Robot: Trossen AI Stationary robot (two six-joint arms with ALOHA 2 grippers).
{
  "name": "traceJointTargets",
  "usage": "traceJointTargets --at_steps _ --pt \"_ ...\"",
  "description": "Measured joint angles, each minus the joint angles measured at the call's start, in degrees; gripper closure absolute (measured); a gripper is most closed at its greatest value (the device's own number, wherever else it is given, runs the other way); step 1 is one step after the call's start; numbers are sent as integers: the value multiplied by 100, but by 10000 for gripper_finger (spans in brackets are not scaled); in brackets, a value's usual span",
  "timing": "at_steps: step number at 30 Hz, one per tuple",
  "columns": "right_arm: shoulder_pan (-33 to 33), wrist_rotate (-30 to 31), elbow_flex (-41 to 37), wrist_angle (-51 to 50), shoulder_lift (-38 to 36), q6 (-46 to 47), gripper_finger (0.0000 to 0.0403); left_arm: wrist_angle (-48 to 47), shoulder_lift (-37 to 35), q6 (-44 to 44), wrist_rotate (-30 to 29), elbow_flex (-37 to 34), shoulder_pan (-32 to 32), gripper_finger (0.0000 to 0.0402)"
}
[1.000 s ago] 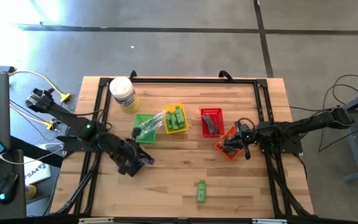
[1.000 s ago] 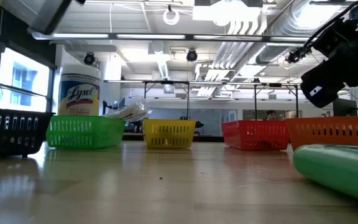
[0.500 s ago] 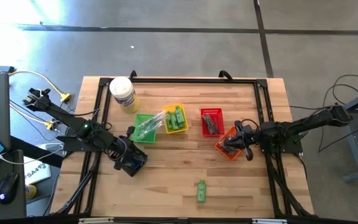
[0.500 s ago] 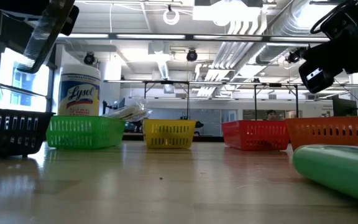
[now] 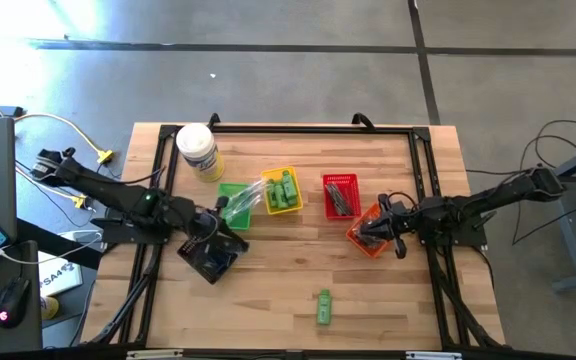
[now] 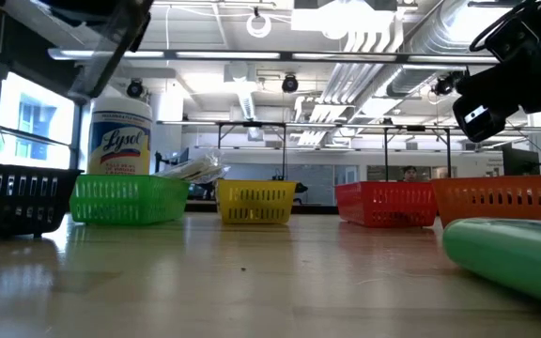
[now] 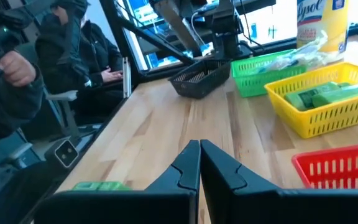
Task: Pick & Place Travel size toiletries
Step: Put the black comb into the red basket
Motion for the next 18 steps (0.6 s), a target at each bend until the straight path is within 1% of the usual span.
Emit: traceJointTargets --at_steps 5,9,12,14,18 --pt "277 37 2 95 0 -7 399 717 9 -180 199 26 333 401" --pt "590 328 1 134 0 -107 399 803 9 -180 272 26 406 401" --pt "805 491 0 164 -39 -210 399 808 9 -196 92 26 406 401" --pt "923 447 1 273 -119 -316 399 806 9 -296 -88 26 406 401" --pt "995 62 2 262 -402 -503 399 813 9 -436 -283 26 408 401"
